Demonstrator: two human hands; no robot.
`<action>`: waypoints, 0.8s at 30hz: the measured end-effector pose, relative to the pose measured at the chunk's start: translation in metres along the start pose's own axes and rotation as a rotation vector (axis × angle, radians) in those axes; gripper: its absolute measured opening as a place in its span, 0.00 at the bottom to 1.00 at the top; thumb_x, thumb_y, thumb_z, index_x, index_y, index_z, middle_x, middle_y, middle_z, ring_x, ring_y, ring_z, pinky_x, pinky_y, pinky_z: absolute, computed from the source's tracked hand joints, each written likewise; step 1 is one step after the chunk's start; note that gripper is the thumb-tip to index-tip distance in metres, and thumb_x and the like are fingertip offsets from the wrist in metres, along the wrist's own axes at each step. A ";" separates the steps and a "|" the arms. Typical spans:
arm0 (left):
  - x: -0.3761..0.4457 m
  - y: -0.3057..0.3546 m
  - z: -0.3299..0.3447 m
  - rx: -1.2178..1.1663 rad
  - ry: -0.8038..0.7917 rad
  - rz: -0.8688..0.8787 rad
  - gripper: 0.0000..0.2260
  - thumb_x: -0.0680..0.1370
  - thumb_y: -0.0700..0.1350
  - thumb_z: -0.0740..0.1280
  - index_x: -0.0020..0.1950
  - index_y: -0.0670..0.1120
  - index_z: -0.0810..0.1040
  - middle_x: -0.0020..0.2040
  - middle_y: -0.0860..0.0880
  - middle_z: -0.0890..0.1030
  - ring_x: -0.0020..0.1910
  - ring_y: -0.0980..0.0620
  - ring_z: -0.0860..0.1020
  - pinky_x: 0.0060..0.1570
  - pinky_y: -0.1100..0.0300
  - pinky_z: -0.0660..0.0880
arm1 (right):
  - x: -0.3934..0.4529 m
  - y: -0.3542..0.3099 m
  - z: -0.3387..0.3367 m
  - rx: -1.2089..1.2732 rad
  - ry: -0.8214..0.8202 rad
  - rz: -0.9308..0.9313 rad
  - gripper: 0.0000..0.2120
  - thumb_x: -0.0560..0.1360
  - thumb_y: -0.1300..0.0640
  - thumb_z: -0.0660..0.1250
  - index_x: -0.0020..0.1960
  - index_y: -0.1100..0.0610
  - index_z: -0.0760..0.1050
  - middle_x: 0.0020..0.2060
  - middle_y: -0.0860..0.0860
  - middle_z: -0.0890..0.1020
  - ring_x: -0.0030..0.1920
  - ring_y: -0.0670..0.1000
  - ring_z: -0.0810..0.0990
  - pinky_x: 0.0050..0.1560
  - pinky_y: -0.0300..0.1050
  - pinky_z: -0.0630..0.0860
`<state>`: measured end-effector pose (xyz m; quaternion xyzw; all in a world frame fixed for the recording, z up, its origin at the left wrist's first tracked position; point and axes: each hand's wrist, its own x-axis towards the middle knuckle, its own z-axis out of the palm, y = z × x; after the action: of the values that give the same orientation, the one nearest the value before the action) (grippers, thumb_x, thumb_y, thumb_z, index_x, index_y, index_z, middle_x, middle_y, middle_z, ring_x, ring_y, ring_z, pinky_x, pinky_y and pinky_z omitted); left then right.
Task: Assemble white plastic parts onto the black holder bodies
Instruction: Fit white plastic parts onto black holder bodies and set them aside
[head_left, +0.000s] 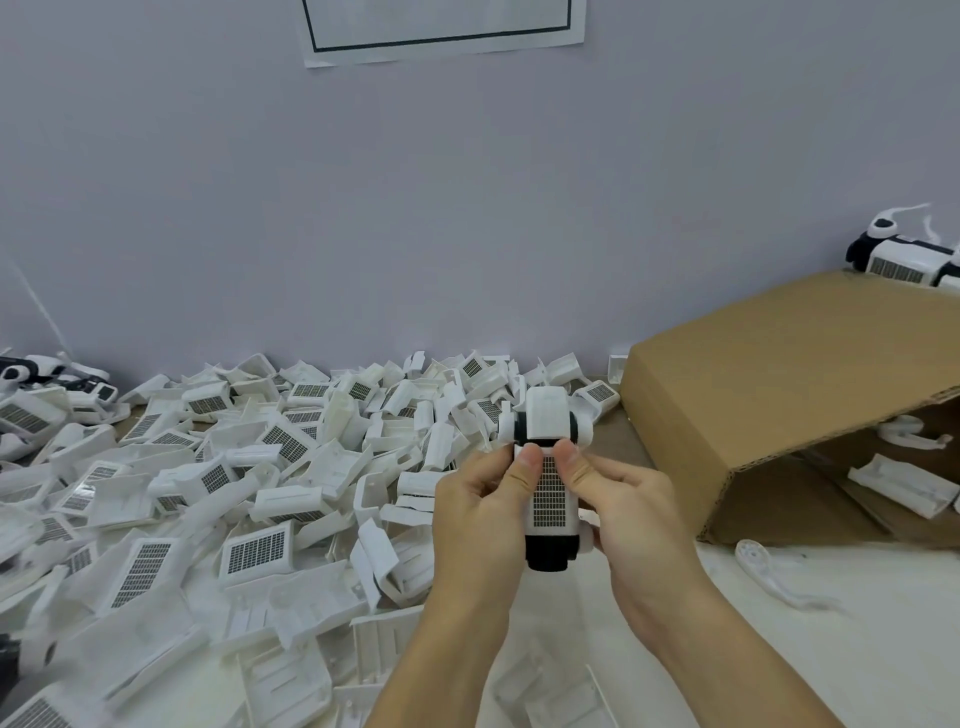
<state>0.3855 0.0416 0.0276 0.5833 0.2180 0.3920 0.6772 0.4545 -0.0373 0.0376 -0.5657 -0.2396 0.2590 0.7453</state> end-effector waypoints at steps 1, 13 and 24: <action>0.000 0.000 0.001 0.015 0.019 0.012 0.11 0.80 0.44 0.68 0.40 0.45 0.87 0.43 0.37 0.82 0.37 0.45 0.83 0.38 0.43 0.81 | 0.000 0.001 0.000 -0.026 0.009 -0.010 0.16 0.66 0.42 0.70 0.42 0.53 0.87 0.38 0.54 0.87 0.37 0.50 0.86 0.33 0.40 0.78; 0.004 -0.002 -0.003 -0.039 0.075 -0.070 0.16 0.71 0.59 0.72 0.43 0.46 0.88 0.42 0.44 0.87 0.44 0.44 0.86 0.49 0.47 0.82 | 0.007 0.010 -0.009 -0.183 -0.131 0.021 0.15 0.80 0.47 0.64 0.44 0.49 0.87 0.44 0.50 0.88 0.46 0.48 0.87 0.48 0.44 0.81; 0.004 -0.008 -0.001 0.126 -0.076 -0.081 0.13 0.79 0.54 0.69 0.46 0.46 0.87 0.46 0.41 0.86 0.52 0.40 0.83 0.60 0.40 0.76 | 0.012 0.015 -0.013 -0.221 0.070 -0.074 0.17 0.81 0.46 0.64 0.44 0.54 0.87 0.40 0.55 0.87 0.47 0.59 0.85 0.55 0.63 0.80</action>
<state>0.3893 0.0453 0.0206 0.6298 0.2399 0.3274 0.6622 0.4702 -0.0359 0.0208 -0.6437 -0.2612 0.1832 0.6956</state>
